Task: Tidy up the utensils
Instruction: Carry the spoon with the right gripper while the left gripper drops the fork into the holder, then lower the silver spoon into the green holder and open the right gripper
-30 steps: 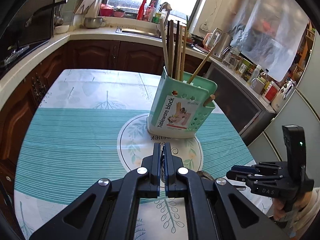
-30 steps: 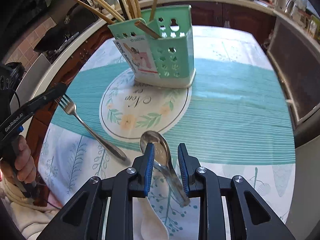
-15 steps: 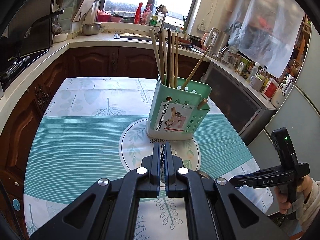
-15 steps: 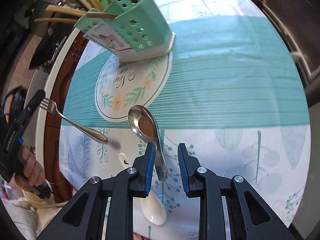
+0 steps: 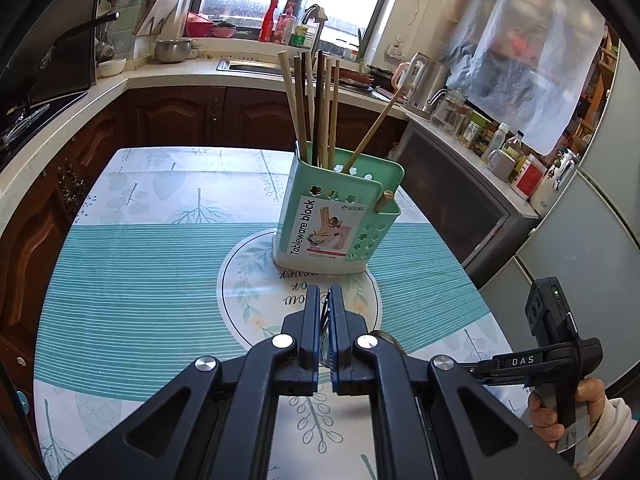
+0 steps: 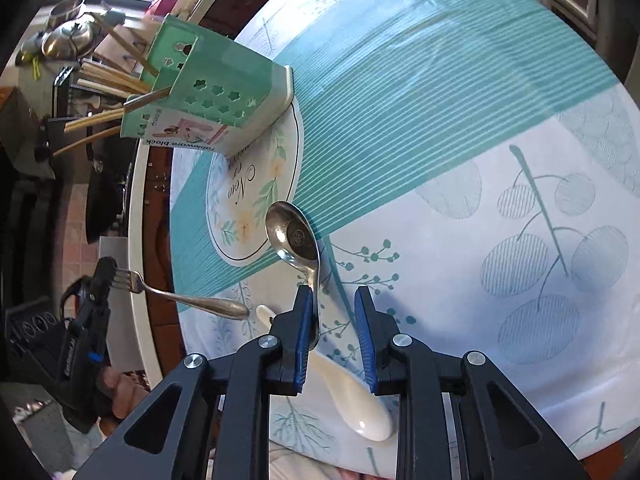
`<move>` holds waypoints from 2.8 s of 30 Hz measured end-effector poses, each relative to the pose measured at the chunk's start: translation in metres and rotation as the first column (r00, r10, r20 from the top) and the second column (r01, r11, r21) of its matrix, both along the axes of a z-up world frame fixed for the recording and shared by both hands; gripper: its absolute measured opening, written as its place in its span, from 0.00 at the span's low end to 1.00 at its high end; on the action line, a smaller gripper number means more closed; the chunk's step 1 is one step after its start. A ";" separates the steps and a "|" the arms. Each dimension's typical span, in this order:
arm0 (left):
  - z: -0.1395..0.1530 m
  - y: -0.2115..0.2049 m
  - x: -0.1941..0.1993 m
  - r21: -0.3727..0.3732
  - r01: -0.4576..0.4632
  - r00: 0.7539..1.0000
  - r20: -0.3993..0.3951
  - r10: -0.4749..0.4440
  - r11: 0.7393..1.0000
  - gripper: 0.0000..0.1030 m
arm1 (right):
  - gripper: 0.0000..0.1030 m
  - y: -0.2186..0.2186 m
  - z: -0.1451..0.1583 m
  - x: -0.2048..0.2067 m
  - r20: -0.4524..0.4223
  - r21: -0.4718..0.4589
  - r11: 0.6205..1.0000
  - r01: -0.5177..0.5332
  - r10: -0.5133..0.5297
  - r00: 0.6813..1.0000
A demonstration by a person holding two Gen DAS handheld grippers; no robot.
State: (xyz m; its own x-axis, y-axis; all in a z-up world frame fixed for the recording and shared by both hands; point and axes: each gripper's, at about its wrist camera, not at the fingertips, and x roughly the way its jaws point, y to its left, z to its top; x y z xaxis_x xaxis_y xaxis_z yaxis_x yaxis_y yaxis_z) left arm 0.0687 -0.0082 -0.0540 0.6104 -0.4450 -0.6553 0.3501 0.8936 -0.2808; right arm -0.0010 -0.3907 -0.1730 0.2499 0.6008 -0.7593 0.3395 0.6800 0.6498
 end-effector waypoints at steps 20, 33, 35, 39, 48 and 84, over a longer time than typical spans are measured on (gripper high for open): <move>0.002 -0.002 -0.004 -0.005 0.016 1.000 0.002 -0.016 1.000 0.02 | 0.05 0.014 0.002 0.003 -0.002 0.047 0.997 0.056 -0.056 0.998; 0.036 -0.024 0.000 0.094 0.045 0.997 0.054 -0.050 0.995 0.02 | 0.03 0.070 0.093 0.021 0.212 -0.462 0.872 -0.161 0.284 0.935; 0.053 -0.031 0.005 0.118 0.059 0.995 0.077 -0.069 0.991 0.02 | 0.03 0.075 0.113 0.030 0.214 -0.517 0.836 -0.184 0.334 0.918; 0.095 -0.050 0.017 0.201 0.062 0.978 0.183 -0.100 0.978 0.02 | 0.03 0.079 0.164 0.050 0.229 -0.613 0.764 -0.201 0.416 0.880; 0.076 -0.088 0.043 0.276 0.060 0.982 0.154 -0.106 0.959 0.01 | 0.03 0.109 0.178 0.085 0.154 -0.710 0.645 -0.283 0.534 0.832; 0.103 -0.119 0.162 0.305 -0.140 0.968 0.244 0.065 0.942 0.60 | 0.15 0.093 0.194 0.224 0.140 -0.628 0.723 -0.288 0.469 0.872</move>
